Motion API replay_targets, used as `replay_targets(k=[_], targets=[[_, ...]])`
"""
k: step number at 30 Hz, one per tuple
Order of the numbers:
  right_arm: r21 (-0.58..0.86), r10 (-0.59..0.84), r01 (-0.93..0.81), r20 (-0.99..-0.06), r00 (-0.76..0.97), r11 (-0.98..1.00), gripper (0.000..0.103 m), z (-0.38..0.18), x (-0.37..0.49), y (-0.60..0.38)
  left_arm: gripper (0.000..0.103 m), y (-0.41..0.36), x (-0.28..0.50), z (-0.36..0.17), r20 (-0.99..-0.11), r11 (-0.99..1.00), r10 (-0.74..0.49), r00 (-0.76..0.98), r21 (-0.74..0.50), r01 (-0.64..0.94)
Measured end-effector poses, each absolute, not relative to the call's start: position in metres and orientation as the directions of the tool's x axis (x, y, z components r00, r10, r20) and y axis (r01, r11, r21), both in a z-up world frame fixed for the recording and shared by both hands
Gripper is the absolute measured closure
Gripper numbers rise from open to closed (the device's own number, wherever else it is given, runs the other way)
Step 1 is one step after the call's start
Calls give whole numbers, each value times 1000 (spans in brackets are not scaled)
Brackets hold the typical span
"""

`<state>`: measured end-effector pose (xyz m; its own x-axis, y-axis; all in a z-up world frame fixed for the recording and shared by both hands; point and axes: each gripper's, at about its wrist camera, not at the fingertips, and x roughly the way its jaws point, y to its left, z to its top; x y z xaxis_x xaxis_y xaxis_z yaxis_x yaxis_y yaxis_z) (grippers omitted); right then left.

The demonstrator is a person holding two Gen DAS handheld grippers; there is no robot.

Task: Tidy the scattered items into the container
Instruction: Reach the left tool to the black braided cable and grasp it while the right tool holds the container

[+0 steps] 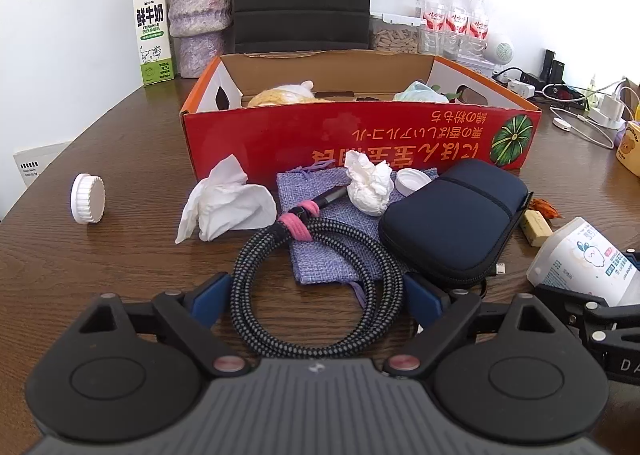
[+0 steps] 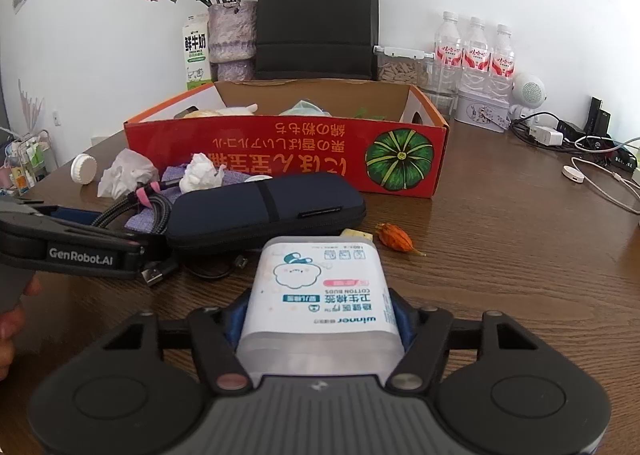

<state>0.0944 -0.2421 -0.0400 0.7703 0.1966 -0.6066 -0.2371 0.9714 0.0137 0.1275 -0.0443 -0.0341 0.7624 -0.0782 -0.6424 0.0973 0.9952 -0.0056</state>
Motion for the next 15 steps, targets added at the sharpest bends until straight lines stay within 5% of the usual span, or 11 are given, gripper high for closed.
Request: replay_targets(k=[15], targets=[[20,188,-211,-543,819,977,39,-22,80,-242,12,-32,102,-10,-561,994,-102,821,-21,109]])
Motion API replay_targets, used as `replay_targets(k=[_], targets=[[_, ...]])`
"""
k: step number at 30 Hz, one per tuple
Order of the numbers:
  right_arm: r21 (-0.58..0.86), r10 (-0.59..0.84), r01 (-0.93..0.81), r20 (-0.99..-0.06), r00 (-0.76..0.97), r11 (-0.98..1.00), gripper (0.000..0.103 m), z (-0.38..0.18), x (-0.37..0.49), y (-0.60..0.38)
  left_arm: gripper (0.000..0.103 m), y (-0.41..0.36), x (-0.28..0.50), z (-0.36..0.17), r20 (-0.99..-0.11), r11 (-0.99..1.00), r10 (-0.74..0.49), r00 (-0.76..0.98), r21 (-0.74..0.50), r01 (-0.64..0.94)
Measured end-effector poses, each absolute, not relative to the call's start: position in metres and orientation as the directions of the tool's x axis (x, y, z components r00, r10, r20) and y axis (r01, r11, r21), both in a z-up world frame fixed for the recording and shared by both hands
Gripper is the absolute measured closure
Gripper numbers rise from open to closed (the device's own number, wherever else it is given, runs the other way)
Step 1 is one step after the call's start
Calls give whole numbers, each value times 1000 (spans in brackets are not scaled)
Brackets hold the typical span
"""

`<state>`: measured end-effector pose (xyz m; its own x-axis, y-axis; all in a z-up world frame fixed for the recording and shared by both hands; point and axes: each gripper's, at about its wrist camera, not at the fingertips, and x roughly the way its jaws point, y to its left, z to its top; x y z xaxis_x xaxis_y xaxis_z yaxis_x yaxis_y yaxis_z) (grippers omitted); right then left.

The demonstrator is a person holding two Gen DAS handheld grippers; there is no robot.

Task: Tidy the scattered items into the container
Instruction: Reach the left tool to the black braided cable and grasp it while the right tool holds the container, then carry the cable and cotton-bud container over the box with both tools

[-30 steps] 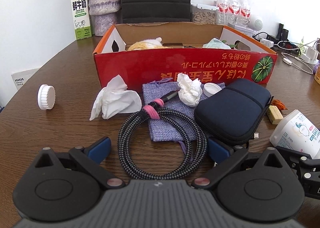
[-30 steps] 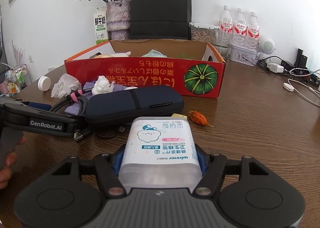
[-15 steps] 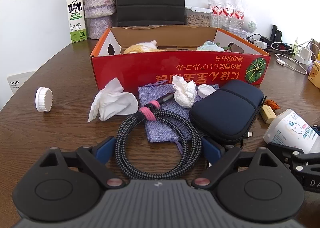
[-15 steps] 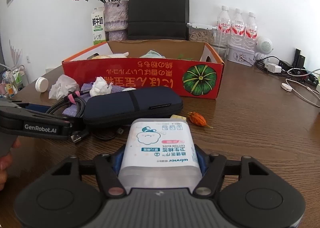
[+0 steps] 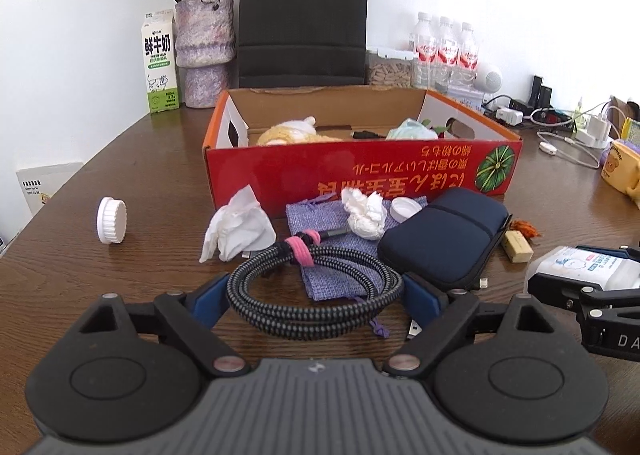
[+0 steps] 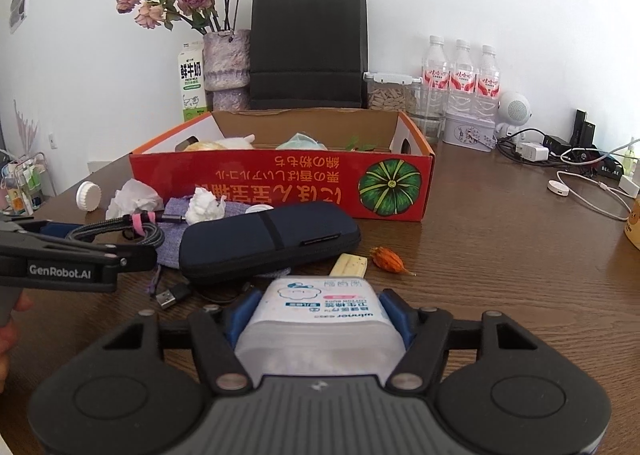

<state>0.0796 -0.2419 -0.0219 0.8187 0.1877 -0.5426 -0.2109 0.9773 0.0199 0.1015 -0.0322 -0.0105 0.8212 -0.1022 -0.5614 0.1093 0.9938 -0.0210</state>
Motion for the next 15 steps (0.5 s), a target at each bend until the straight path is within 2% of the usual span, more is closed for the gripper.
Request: replay_targets(k=[15], targets=[[14,195,-213,-462,865,977,39,10,82,-239,13,-21,96,24,-472,992,-129,872,-56,116]])
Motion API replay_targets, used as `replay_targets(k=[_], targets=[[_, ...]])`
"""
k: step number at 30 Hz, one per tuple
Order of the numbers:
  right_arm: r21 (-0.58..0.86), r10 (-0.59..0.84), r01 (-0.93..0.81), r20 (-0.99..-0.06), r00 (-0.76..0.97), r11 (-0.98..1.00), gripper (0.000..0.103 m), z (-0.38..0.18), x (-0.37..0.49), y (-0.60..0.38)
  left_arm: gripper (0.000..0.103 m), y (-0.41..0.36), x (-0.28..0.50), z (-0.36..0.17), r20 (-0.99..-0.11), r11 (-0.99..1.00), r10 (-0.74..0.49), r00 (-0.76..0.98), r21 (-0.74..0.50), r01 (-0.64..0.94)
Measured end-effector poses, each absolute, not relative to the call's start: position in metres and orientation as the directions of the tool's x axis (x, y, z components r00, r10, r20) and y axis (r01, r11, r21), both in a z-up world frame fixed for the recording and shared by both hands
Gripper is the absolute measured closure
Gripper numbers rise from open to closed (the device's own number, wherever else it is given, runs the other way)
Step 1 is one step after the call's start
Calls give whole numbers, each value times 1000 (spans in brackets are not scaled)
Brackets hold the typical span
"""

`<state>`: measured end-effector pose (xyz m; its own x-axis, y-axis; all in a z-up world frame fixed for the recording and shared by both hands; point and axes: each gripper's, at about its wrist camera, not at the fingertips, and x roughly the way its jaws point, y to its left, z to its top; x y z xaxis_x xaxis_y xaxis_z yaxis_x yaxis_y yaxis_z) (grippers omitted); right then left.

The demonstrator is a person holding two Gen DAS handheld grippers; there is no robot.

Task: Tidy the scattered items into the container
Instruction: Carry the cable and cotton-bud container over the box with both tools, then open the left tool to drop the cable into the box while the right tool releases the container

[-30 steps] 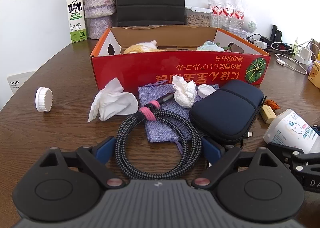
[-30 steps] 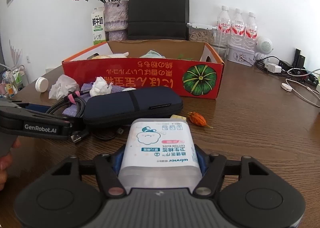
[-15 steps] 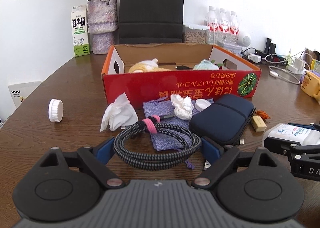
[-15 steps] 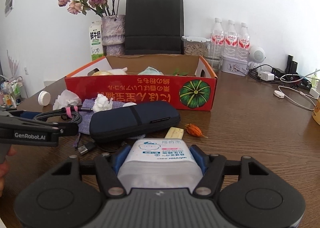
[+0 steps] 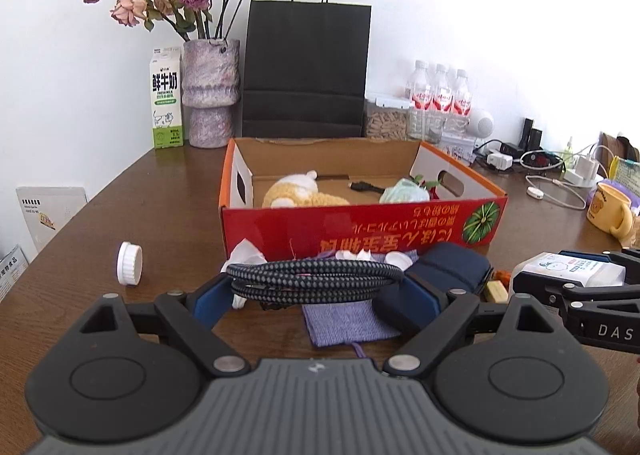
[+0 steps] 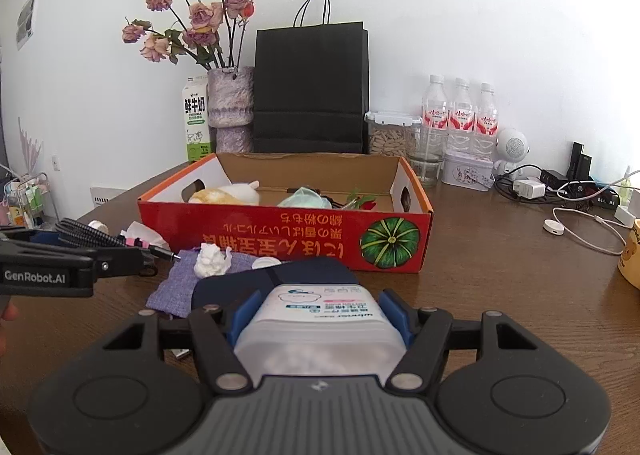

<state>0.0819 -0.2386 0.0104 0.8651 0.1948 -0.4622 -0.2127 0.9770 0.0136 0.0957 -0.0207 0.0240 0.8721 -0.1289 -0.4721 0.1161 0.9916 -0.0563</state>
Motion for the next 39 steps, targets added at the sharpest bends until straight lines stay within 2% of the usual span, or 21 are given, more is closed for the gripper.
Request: replay_targets(k=[15,22,27,33,39], targets=[[-8,209,-225,-332,920,974,39,62,133,-230,13,-31,143,68,-360,986,-167,918,-64,155],[-10,209,-222,-310,928,975,39,76,183,-229,13,-38,191,81,-332,986,-165,929,-58,154],[5,211,-219,-303,930,976,39,79,223,-226,13,-43,230,81,-338,987,-159,927,-69,144],[9,212,-222,-340,916,975,39,69,270,-226,13,-48,268,71,-360,989,-147,921,-72,129],[18,210,-222,-402,891,975,39,47,309,-225,13,-48,298,49,-429,994,-105,897,-64,86]])
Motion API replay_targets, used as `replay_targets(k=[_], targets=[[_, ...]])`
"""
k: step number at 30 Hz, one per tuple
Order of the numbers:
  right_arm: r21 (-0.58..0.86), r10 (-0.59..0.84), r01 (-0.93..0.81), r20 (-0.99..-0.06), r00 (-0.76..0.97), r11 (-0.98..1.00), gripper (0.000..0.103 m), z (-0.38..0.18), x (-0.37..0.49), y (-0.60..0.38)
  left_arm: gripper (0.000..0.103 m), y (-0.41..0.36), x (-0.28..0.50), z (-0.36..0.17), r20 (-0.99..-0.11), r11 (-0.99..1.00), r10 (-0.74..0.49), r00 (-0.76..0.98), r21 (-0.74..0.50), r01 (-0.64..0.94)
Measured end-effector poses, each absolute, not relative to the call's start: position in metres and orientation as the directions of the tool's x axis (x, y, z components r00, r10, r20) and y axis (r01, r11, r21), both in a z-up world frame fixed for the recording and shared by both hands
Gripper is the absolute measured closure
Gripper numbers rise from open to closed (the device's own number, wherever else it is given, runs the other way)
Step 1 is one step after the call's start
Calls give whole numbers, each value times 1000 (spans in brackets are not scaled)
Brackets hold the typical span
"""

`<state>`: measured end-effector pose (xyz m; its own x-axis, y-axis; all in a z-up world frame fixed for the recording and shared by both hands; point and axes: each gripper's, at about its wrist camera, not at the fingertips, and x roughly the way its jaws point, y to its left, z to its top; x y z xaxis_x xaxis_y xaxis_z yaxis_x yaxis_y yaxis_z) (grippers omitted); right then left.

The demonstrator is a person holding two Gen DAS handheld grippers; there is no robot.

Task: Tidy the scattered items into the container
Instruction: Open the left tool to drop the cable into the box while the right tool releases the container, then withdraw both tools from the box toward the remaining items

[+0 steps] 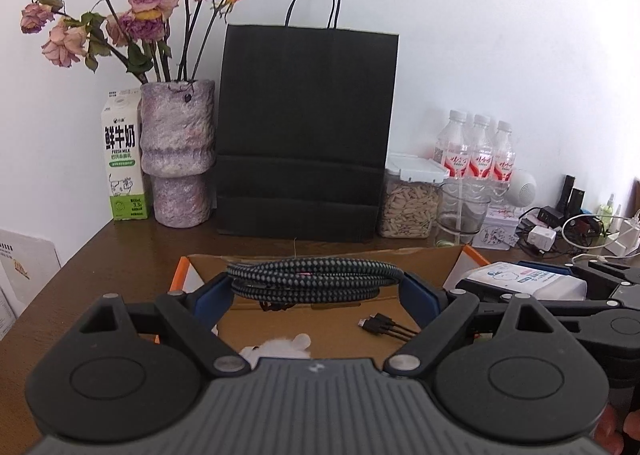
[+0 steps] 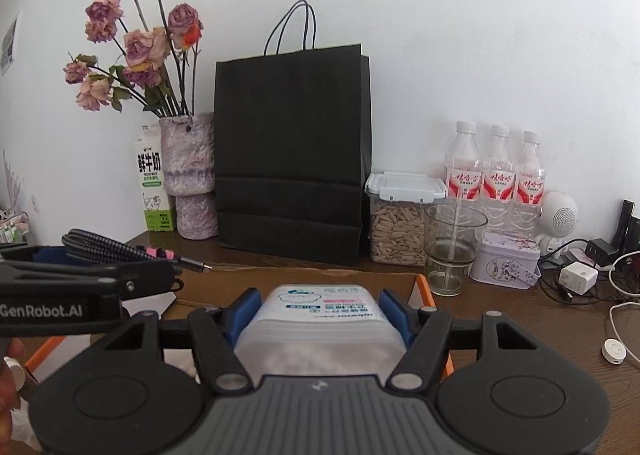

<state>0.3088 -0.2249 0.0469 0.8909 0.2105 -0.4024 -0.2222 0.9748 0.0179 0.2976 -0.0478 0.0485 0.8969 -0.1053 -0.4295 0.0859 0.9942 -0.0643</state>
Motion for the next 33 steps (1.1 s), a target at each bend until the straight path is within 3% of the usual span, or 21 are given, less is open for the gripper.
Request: replay_targets(k=[10,11,13,19,33], targets=[[22,204,-221,-480,853,975,37,20,318,-225,10,-44,305,34,-470,995,-95,877,-65,73],[30,206,-219,-479,853,975,33,21,317,-226,3,-44,304,35,-465,995,-92,880,-67,69],[44,209,-215,-481,851,976,12,24,315,-228,0,-43,300,39,-446,996,-79,892,-69,53],[58,212,-210,-476,854,976,1,34,310,-232,0,-41,297,48,-432,997,-63,900,-71,36],[20,202,-219,-478,855,976,0,42,298,-227,0,-41,281,59,-390,997,-61,919,-71,36]])
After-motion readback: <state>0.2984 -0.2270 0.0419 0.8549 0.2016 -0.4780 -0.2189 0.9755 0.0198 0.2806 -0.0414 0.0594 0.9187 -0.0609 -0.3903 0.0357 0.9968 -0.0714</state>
